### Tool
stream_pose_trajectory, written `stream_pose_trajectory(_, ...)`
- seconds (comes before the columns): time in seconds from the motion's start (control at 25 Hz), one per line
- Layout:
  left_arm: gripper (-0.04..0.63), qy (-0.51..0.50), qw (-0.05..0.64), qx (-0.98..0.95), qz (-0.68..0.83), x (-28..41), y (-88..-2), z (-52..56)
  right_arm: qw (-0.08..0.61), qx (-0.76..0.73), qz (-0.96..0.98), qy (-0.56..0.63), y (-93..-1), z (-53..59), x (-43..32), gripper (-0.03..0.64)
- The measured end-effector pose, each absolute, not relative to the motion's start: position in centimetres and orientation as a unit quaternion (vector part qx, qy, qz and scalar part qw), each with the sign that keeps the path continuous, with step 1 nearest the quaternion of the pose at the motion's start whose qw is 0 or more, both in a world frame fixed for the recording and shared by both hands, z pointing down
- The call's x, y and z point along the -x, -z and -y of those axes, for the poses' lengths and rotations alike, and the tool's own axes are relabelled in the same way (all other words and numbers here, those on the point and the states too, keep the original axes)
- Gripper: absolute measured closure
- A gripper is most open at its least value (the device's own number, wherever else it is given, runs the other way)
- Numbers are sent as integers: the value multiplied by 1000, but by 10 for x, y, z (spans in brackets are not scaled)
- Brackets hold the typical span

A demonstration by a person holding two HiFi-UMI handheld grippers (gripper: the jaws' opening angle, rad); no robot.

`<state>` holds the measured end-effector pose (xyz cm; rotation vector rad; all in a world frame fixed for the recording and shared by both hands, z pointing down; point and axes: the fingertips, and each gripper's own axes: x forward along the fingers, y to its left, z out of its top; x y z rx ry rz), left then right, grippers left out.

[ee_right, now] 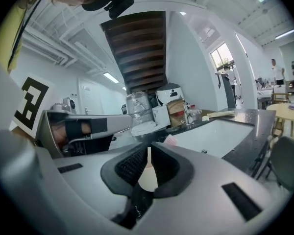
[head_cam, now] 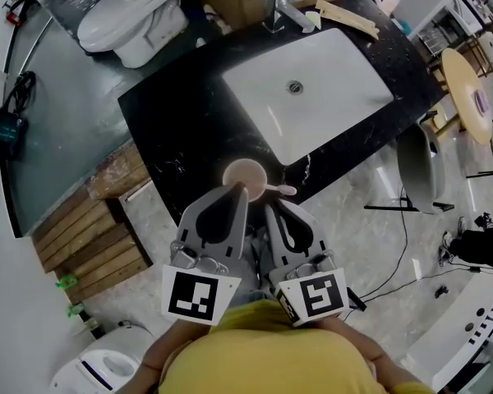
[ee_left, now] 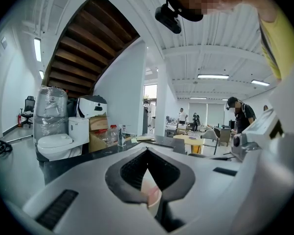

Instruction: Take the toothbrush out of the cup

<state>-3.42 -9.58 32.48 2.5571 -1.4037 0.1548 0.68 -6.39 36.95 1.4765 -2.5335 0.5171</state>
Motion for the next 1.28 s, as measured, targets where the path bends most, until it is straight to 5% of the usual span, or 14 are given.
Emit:
stream_pose_trajectory(0.32,584,-59,105,-870,478,37,-326,94,57,-507,833,-215,-385,72,-16,534)
stream_pose_trajectory(1.28,584,-56,101,-858,500,50,-318,92,41,-513,809,-284,-412,98,-18,525)
